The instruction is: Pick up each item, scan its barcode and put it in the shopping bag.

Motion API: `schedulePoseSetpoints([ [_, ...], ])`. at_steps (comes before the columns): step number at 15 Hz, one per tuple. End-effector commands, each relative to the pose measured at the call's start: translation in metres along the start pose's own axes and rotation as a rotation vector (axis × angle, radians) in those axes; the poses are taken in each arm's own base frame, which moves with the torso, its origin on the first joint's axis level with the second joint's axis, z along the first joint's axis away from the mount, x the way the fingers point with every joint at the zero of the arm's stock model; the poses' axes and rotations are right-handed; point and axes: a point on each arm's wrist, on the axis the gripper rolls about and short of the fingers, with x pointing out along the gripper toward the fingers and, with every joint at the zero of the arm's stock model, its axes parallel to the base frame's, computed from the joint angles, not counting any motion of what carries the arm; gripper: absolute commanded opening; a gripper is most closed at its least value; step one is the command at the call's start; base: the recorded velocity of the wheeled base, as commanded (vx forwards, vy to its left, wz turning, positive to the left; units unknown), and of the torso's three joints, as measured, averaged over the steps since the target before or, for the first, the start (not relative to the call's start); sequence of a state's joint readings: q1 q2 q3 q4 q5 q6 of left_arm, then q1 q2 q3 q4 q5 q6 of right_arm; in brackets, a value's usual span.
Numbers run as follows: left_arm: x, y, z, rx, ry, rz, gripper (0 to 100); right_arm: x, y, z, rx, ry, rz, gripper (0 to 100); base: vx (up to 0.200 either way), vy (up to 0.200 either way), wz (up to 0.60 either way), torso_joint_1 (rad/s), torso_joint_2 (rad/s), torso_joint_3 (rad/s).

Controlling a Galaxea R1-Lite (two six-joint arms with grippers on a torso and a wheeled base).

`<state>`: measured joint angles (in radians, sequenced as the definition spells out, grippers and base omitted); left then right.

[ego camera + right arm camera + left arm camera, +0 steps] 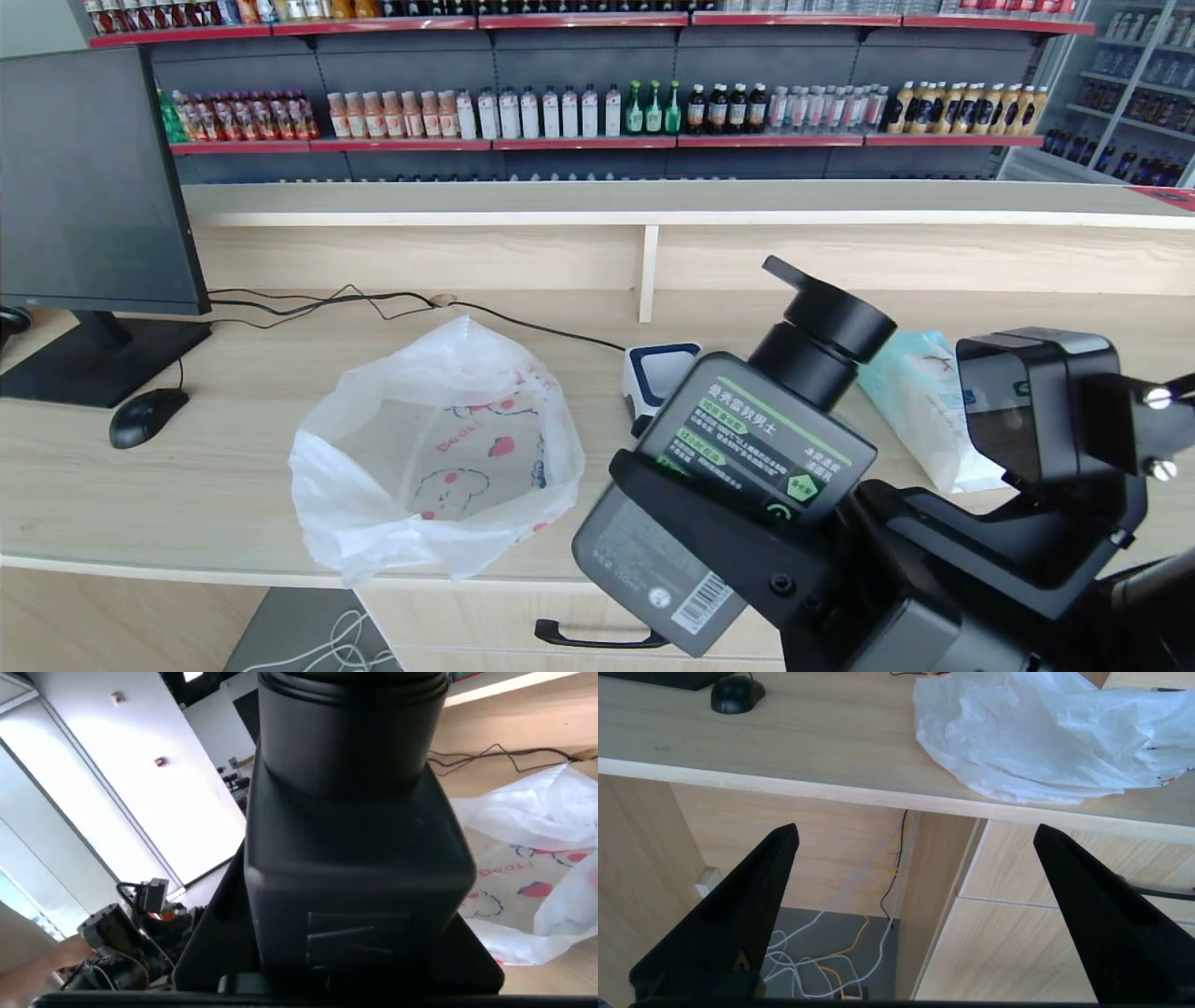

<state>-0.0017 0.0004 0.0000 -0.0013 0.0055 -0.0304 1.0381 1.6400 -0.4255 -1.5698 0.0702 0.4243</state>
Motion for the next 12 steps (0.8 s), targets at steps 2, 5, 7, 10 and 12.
schedulePoseSetpoints([
  [2, 0.0, 0.0, 0.0, 0.0, -0.001, 0.001, 100, -0.012, -0.031, -0.006, -0.128, 0.047, -0.128, 0, 0.0, 0.0, 0.0, 0.0, 0.0, 0.0],
  [5, 0.0, 0.0, 0.0, 0.0, -0.001, 0.001, 100, -0.008, -0.053, 0.0, -0.302, 0.037, -0.198, 0, 0.0, 0.0, 0.0, 0.0, 0.0, 0.0],
  [7, 0.0, 0.0, 0.0, 0.0, -0.001, 0.001, 100, -0.006, -0.059, -0.004, -0.405, 0.065, -0.212, 0, 0.0, 0.0, 0.0, 0.0, 0.0, 0.0],
  [10, 0.0, 0.0, 0.0, 0.0, -0.001, 0.001, 100, -0.005, -0.071, -0.006, -0.56, 0.093, -0.245, 0, 0.0, 0.0, 0.0, 0.0, 0.0, 0.0],
  [12, 0.0, 0.0, 0.0, 0.0, -0.001, 0.001, 100, -0.006, -0.084, -0.005, -0.677, 0.121, -0.26, 0, 0.0, 0.0, 0.0, 0.0, 0.0, 0.0],
])
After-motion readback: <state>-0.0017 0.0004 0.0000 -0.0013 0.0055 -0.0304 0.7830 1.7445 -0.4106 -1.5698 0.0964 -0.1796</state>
